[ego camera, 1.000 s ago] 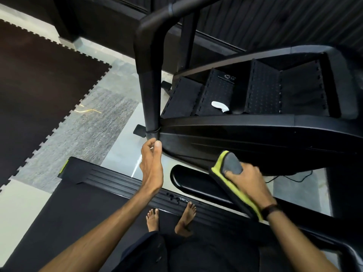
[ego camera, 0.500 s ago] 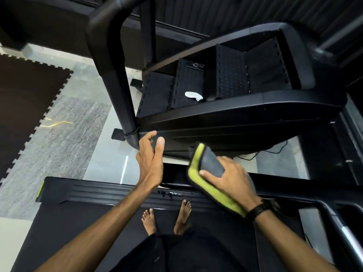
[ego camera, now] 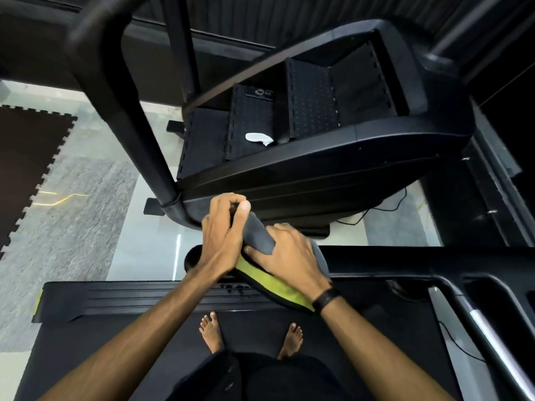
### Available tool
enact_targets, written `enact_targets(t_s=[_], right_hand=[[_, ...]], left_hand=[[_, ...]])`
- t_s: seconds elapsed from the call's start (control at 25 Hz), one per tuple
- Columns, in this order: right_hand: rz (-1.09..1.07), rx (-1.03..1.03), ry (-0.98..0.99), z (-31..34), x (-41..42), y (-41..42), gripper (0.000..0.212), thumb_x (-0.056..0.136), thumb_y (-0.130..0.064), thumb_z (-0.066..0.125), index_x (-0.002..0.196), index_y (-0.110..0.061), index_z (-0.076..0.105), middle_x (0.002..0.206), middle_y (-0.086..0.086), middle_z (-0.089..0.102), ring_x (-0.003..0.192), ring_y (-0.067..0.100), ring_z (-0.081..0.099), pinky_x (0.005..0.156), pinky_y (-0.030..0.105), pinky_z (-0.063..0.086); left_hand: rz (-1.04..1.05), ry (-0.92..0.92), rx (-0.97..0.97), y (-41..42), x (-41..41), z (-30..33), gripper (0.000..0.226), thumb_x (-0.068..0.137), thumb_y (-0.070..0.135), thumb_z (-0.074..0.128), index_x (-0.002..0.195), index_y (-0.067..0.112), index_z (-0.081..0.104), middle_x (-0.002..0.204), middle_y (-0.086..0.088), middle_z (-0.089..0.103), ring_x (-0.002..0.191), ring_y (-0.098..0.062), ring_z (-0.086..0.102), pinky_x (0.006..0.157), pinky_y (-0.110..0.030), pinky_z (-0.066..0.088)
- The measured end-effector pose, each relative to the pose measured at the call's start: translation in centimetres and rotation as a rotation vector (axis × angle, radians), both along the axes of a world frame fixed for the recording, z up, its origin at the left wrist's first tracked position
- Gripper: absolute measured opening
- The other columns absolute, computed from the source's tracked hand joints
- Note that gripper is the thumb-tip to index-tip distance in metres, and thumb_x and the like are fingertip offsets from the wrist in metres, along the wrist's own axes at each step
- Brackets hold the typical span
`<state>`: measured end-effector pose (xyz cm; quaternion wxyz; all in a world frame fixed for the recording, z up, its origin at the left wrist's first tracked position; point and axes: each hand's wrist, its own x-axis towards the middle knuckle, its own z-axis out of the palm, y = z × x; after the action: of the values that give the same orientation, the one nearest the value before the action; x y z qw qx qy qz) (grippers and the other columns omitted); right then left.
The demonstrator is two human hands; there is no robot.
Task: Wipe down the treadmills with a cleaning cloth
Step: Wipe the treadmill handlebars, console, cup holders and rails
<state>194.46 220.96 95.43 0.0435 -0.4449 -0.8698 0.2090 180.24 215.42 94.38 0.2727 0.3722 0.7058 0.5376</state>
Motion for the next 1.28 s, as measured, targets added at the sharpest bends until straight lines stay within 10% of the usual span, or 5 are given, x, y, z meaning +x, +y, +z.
enact_targets(t_s=[0.24,0.36,0.6,0.92,1.28], right_hand=[[-0.364,-0.244,-0.416,0.1,13.4,12.9,0.064,0.076,-0.068,0.067,0.117,-0.018,0.067,0.121,0.011,0.069,0.111,0.034,0.063,0.086,0.039,0.049],[-0.184,-0.300,-0.489,-1.9,10.0,13.8,0.057,0.086,-0.051,0.064,0.128,-0.012,0.062,0.133,0.015,0.063,0.122,0.034,0.060,0.096,0.039,0.049],[0.088,0.026,0.009,0.0,12.9,7.1,0.040,0.082,-0.062,0.053,0.090,-0.024,0.065,0.085,-0.001,0.070,0.083,0.026,0.066,0.062,0.034,0.038],[-0.259,-0.281,-0.534,-1.5,23.4,20.6,0.057,0.084,-0.048,0.065,0.127,-0.013,0.063,0.134,0.016,0.062,0.122,0.035,0.060,0.097,0.040,0.049],[-0.123,0.080,-0.072,0.6,24.2,11.8,0.054,0.074,-0.074,0.051,0.091,-0.025,0.068,0.088,0.001,0.072,0.085,0.027,0.068,0.065,0.035,0.048]], left_hand=[[-0.027,0.023,-0.025,2.4,5.8,0.7,0.043,0.092,0.062,0.032,0.108,0.032,0.059,0.117,0.011,0.054,0.111,0.006,0.047,0.110,-0.051,0.034],[0.010,0.045,-0.054,3.3,9.3,1.0,0.045,0.091,0.062,0.029,0.107,0.032,0.058,0.117,0.009,0.054,0.107,0.003,0.048,0.110,-0.049,0.034],[0.098,0.166,-0.054,6.9,14.5,0.8,0.046,0.094,0.053,0.026,0.109,0.023,0.058,0.118,0.007,0.050,0.112,-0.012,0.049,0.109,-0.049,0.035],[0.113,0.146,-0.059,6.7,18.0,1.8,0.040,0.096,0.052,0.027,0.105,0.028,0.057,0.106,0.027,0.049,0.104,-0.002,0.048,0.108,-0.052,0.036],[-0.159,0.190,-0.154,11.9,20.9,1.8,0.027,0.103,0.043,0.032,0.102,0.028,0.054,0.097,0.019,0.047,0.086,0.008,0.038,0.108,-0.050,0.034]])
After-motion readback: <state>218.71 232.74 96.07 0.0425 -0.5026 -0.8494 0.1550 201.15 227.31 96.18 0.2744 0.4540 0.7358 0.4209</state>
